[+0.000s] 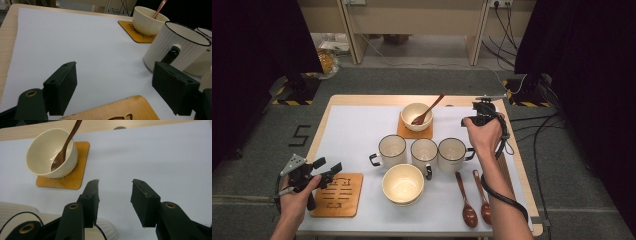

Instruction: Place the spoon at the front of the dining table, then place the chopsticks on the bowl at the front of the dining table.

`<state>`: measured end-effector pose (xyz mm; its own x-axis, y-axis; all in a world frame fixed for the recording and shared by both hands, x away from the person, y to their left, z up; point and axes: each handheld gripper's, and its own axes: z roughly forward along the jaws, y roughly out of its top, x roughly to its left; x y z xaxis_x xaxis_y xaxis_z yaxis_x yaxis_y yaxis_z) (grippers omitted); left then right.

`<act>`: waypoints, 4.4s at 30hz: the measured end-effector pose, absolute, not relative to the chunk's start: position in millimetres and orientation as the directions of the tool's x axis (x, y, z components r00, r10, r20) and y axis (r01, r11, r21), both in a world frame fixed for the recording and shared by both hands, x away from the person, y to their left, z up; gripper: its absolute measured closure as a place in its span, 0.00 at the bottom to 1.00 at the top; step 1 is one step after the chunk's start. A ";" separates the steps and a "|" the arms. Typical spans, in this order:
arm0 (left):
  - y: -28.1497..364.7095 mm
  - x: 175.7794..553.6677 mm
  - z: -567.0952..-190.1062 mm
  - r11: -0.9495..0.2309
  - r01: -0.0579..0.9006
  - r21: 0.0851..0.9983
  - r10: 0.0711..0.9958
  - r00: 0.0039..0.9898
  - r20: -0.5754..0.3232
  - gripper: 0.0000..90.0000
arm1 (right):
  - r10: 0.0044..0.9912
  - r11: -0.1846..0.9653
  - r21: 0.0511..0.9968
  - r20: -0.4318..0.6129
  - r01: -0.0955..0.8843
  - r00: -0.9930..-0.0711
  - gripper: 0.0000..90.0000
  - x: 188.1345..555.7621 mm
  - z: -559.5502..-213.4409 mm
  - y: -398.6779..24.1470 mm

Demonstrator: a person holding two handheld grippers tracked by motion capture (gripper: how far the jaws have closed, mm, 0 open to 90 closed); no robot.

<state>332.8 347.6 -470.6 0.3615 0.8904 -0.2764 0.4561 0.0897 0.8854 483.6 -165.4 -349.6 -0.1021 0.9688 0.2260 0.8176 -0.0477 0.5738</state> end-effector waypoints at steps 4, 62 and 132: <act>347.8 332.6 -470.3 0.090 0.455 0.886 0.891 0.360 -0.276 0.22 | 0.969 -0.048 0.578 0.223 0.815 -0.102 0.63 480.7 -350.5 -169.7; 345.2 332.9 -470.7 0.082 0.457 0.885 0.891 0.365 -0.271 0.22 | 0.983 -0.096 0.519 0.182 0.849 0.000 0.64 443.4 -401.8 -236.9; 349.1 331.6 -471.2 0.083 0.451 0.889 0.897 0.355 -0.264 0.22 | 0.992 -0.029 0.423 0.126 0.906 -0.027 0.78 427.2 -453.7 -257.9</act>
